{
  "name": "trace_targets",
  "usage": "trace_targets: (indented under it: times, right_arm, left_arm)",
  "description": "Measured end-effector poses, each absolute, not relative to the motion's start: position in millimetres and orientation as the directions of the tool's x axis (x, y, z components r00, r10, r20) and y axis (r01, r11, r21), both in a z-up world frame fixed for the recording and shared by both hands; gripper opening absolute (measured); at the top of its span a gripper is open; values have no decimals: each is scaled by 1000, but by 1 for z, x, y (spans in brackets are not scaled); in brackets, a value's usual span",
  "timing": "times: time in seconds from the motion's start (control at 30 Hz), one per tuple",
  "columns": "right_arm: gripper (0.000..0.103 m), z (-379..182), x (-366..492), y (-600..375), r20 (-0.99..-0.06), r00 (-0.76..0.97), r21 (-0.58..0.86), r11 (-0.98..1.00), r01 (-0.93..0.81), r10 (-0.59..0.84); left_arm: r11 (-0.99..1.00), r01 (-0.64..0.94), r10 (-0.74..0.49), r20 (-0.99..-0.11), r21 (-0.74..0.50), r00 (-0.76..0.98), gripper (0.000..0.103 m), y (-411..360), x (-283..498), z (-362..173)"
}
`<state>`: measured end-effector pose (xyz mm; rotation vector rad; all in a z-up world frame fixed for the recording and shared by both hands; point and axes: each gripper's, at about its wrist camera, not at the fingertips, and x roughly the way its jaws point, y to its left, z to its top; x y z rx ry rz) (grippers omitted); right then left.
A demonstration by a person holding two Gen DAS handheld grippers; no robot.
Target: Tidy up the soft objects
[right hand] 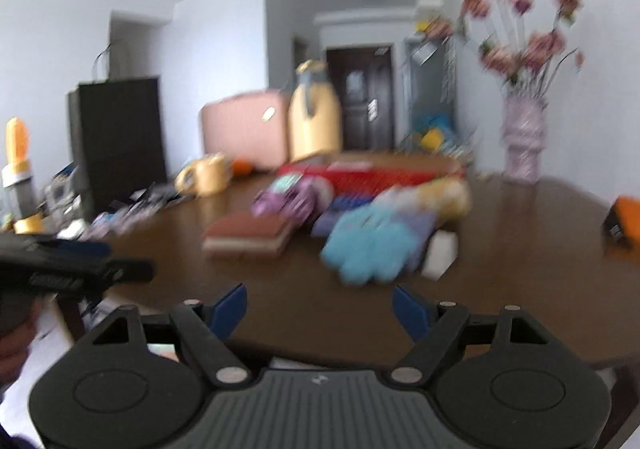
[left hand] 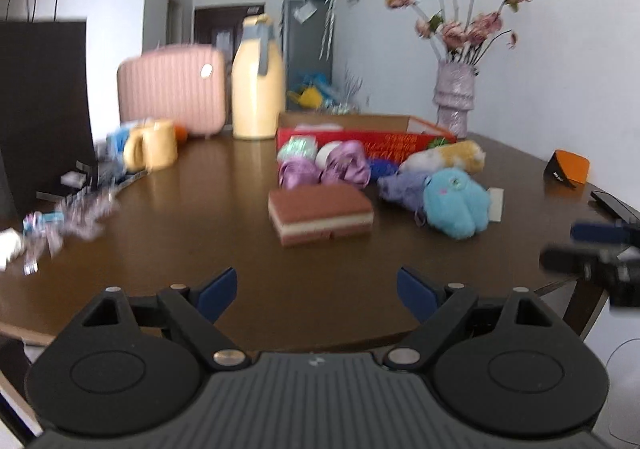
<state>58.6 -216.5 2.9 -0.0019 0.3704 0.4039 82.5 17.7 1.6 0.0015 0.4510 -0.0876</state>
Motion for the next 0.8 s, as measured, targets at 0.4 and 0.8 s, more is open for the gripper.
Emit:
trace_targets:
  times: [0.4,0.8]
  right_arm:
    - [61,12,124,-176,-387,806,130,891,-434,449]
    - [46,0,254,-123,-487,738,261,884,-387,467]
  left_arm:
    - [995,29,-72,-486,-95,871,64,44,158,-3]
    - [939,37,-227,-537,-341,813,50,78,254,-18]
